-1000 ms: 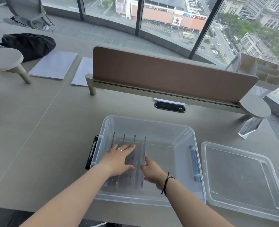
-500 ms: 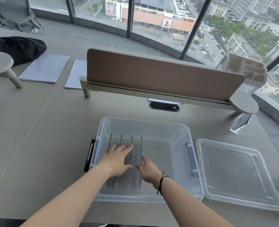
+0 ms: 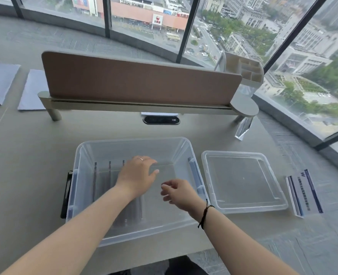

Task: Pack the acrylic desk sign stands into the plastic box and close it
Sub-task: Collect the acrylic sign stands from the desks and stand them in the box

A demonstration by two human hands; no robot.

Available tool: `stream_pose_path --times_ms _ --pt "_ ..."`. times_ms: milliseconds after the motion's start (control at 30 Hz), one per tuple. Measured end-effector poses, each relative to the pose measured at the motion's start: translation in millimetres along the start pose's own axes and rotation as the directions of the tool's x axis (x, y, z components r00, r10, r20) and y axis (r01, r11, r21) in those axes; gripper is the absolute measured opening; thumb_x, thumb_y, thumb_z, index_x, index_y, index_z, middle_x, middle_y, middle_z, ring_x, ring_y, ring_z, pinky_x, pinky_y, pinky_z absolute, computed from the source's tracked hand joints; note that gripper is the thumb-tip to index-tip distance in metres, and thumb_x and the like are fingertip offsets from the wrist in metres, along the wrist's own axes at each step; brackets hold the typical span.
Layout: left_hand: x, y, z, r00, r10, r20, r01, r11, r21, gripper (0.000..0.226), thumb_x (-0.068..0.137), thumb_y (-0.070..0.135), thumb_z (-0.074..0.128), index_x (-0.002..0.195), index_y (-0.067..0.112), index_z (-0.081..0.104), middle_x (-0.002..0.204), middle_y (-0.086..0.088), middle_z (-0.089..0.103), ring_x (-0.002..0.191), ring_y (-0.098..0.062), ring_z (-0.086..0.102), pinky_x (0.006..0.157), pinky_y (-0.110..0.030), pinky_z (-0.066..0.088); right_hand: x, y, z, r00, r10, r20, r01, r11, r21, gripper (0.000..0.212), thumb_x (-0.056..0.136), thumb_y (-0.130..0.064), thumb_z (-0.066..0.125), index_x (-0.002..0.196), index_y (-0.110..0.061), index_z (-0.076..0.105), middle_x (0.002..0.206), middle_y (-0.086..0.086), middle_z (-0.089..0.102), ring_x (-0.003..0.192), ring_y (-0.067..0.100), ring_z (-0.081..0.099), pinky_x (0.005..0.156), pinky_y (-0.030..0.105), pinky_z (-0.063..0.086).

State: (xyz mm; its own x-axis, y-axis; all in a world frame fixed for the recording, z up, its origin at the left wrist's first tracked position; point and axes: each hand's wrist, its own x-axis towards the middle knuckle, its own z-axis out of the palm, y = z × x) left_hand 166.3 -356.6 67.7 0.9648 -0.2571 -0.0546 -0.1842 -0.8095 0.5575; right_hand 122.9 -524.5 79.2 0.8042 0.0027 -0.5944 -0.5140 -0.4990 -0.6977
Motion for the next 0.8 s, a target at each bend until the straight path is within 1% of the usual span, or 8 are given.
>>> stream_pose_path --times_ms 67,200,400,533,600,667,733,800 --pt "9 22 -1 0.998 0.055 0.014 -0.055 0.998 -0.017 0.038 0.095 0.036 0.055 0.13 0.022 0.06 0.133 0.004 0.06 0.127 -0.018 0.05 0.1 -0.037 0.045 -3 2 -18 0.998 -0.034 -0.05 0.035 0.999 0.016 0.021 0.094 -0.023 0.056 0.107 -0.011 0.067 0.095 0.009 0.075 0.074 0.016 0.07 0.08 0.039 0.057" --pt "29 53 4 0.995 0.097 -0.006 -0.097 0.995 -0.035 0.042 0.095 0.033 0.056 0.136 0.024 0.053 0.137 0.004 0.055 0.128 -0.019 0.049 0.098 -0.042 0.048 -8 8 -66 0.984 -0.069 -0.165 0.095 0.984 0.154 0.017 0.095 -0.017 0.056 0.1 -0.007 0.069 0.083 0.01 0.074 0.066 0.019 0.069 0.069 0.036 0.057" --pt "78 114 37 0.992 0.121 0.038 -0.121 0.993 0.001 0.038 0.095 0.029 0.055 0.133 0.023 0.056 0.135 0.002 0.056 0.127 -0.021 0.049 0.099 -0.044 0.047 -6 50 -160 0.934 -0.044 -0.354 0.132 0.965 0.228 0.02 0.092 -0.015 0.06 0.081 -0.001 0.069 0.065 0.01 0.071 0.055 0.019 0.065 0.057 0.035 0.054" --pt "114 194 84 0.98 0.189 0.063 -0.191 0.982 0.016 0.033 0.095 0.023 0.054 0.128 0.02 0.06 0.13 0.002 0.059 0.119 -0.022 0.054 0.098 -0.04 0.046 -8 103 -241 0.895 0.016 -0.445 0.103 0.965 0.243 0.016 0.091 -0.019 0.06 0.083 -0.008 0.069 0.072 0.01 0.073 0.059 0.017 0.068 0.06 0.035 0.058" --pt "131 239 113 0.968 0.233 0.088 -0.236 0.971 0.03 0.031 0.096 0.02 0.054 0.126 0.02 0.062 0.127 0.002 0.06 0.114 -0.023 0.056 0.094 -0.036 0.047 -11 136 -283 0.862 0.057 -0.503 0.079 0.966 0.245 0.012 0.09 -0.022 0.062 0.084 -0.013 0.069 0.074 0.006 0.072 0.063 0.017 0.07 0.06 0.034 0.058" --pt "148 286 145 0.952 0.277 0.133 -0.286 0.956 0.059 0.032 0.096 0.021 0.052 0.127 0.022 0.061 0.129 0.004 0.059 0.117 -0.023 0.055 0.093 -0.035 0.048 -13 173 -329 0.817 0.082 -0.571 0.05 0.976 0.211 0.01 0.089 -0.025 0.064 0.089 -0.017 0.068 0.078 -0.001 0.071 0.073 0.016 0.07 0.059 0.03 0.057" --pt "165 332 178 0.935 0.303 0.184 -0.321 0.944 0.072 0.033 0.098 0.023 0.05 0.13 0.023 0.059 0.132 0.005 0.057 0.121 -0.022 0.053 0.093 -0.035 0.047 -16 210 -374 0.76 0.106 -0.641 -0.001 0.987 0.163 0.016 0.089 -0.028 0.064 0.1 -0.017 0.067 0.085 -0.006 0.069 0.08 0.013 0.068 0.066 0.027 0.054" --pt "180 376 208 0.906 0.35 0.238 -0.376 0.923 0.076 0.035 0.098 0.022 0.05 0.132 0.022 0.058 0.134 0.003 0.056 0.123 -0.023 0.051 0.097 -0.035 0.044 -16 249 -415 0.704 0.135 -0.698 -0.079 0.991 0.112 0.03 0.089 -0.031 0.063 0.115 -0.017 0.062 0.1 -0.004 0.067 0.091 0.017 0.065 0.079 0.034 0.055"
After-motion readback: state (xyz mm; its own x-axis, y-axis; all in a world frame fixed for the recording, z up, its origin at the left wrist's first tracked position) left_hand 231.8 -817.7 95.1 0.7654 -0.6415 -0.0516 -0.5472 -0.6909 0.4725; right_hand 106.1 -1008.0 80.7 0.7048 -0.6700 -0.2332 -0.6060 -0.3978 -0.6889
